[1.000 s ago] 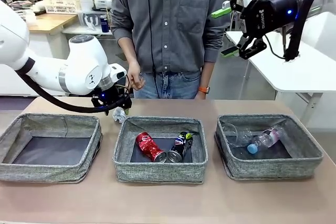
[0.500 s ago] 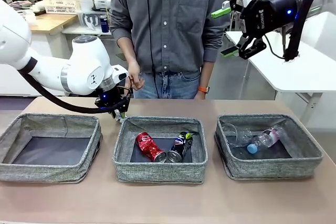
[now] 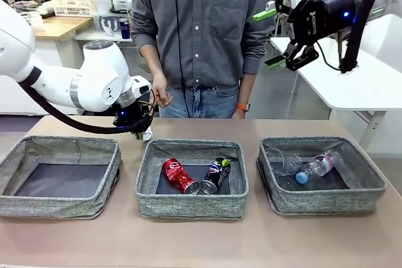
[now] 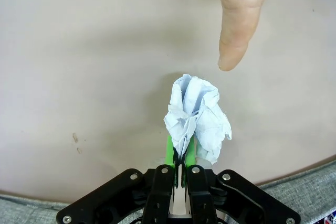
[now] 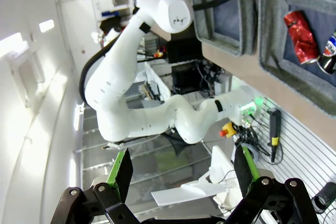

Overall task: Sort the waste into the appropriate baskets.
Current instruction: Pick up the waste item pointed out by the person.

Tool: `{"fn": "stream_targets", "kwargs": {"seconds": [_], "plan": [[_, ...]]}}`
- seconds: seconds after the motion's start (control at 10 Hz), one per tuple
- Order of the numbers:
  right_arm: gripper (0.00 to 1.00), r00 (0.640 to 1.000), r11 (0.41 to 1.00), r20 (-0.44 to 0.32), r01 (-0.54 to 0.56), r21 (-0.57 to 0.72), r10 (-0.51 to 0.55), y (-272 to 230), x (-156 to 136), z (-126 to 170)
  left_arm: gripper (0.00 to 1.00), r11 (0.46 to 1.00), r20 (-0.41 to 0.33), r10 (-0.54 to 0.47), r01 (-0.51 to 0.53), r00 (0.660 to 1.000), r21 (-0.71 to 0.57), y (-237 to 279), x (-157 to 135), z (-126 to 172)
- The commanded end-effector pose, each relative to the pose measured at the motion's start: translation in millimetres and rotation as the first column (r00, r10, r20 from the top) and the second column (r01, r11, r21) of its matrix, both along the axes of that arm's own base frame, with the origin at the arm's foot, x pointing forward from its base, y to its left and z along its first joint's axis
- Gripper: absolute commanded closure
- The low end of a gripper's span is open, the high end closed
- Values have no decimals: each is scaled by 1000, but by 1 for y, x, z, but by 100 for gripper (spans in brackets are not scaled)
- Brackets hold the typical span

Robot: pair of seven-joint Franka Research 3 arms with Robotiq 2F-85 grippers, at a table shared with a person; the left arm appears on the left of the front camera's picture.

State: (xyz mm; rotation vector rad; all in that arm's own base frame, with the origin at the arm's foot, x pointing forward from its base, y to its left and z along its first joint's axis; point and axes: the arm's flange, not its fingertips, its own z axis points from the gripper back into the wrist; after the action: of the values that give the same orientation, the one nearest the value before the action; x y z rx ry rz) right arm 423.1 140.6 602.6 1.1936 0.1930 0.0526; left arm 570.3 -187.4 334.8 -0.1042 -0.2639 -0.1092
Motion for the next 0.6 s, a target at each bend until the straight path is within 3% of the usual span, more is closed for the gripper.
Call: {"fn": "stream_targets", "kwargs": {"seconds": [0.0, 0.2, 0.3, 0.4, 0.5], "plan": [[0, 1000, 1000, 16, -13, 16, 13, -1, 1, 3, 100, 1000, 7, 6, -6, 1000, 20, 2, -4, 7], [0, 1000, 1000, 16, -13, 16, 13, -1, 1, 3, 100, 998, -7, -10, 10, 1000, 54, 3, -10, 16], [0, 1000, 1000, 16, -13, 16, 13, -1, 1, 3, 100, 995, -76, -63, 68, 995, 70, 3, -22, 34], [0, 1000, 1000, 16, -13, 16, 13, -1, 1, 3, 100, 982, -88, -2, 18, 996, 187, 3, -44, 65], [0, 1000, 1000, 16, -13, 16, 13, -1, 1, 3, 100, 965, -122, 31, 3, 992, 262, 1, -84, 112]]}}
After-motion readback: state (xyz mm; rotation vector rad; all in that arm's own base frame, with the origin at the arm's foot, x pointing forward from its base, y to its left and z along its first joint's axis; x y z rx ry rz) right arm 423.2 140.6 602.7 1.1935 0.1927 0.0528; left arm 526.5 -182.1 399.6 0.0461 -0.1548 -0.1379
